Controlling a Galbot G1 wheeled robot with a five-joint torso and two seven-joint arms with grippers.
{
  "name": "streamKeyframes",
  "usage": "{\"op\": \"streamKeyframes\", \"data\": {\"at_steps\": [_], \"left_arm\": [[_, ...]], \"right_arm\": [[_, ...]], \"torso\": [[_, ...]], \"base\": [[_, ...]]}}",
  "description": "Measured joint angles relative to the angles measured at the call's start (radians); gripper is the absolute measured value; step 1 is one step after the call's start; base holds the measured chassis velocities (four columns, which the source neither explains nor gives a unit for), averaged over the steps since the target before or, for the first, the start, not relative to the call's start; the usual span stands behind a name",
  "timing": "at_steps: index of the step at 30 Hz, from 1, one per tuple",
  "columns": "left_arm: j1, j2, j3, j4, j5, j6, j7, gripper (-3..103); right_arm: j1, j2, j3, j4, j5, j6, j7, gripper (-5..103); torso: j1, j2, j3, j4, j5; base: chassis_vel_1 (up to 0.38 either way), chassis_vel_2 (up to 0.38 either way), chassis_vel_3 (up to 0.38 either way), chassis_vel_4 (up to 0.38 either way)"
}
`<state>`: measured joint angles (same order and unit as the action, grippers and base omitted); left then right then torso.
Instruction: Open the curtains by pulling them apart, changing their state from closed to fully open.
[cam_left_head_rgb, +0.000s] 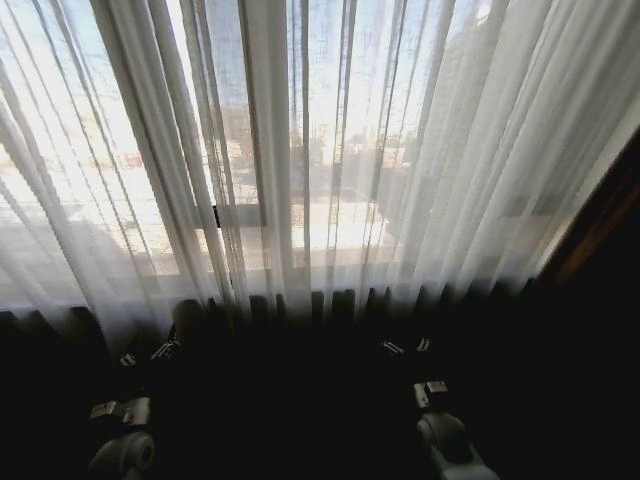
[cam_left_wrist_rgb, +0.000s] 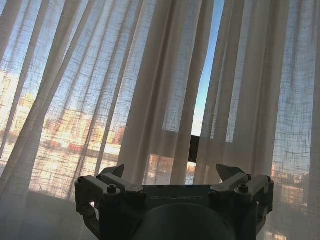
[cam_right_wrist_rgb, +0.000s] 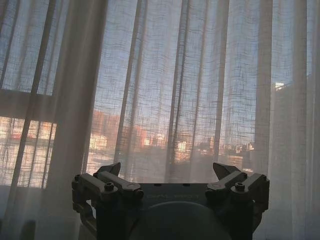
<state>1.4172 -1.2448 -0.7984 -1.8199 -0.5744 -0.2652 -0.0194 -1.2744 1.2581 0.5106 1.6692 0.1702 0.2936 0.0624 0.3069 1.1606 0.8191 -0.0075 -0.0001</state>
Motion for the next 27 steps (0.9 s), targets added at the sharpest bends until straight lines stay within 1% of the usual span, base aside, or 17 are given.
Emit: {"op": "streamKeyframes", "data": {"at_steps": [9, 18, 23, 27], "left_arm": [[0.000, 0.000, 0.000, 0.000, 0.000, 0.000, 0.000, 100], [0.000, 0.000, 0.000, 0.000, 0.000, 0.000, 0.000, 100], [0.000, 0.000, 0.000, 0.000, 0.000, 0.000, 0.000, 100], [0.000, 0.000, 0.000, 0.000, 0.000, 0.000, 0.000, 100]], "right_arm": [[-0.007, 0.000, 0.001, 0.001, 0.000, -0.002, -0.005, 100], [-0.007, -0.003, 0.005, -0.016, 0.022, 0.005, -0.018, 100], [0.003, -0.003, 0.002, -0.025, 0.027, 0.008, -0.018, 100], [0.009, -0.002, -0.001, -0.028, 0.028, 0.010, -0.020, 100]], "torso": [[0.000, 0.000, 0.000, 0.0000, 0.0000], [0.000, 0.000, 0.000, -0.0001, 0.0001], [0.000, 0.000, 0.000, 0.0000, 0.0001], [0.000, 0.000, 0.000, 0.0000, 0.0002]], "base": [[0.000, 0.000, 0.000, 0.000], [0.000, 0.000, 0.000, 0.000], [-0.023, 0.058, 0.018, -0.087], [-0.073, 0.171, 0.075, -0.183]]}}
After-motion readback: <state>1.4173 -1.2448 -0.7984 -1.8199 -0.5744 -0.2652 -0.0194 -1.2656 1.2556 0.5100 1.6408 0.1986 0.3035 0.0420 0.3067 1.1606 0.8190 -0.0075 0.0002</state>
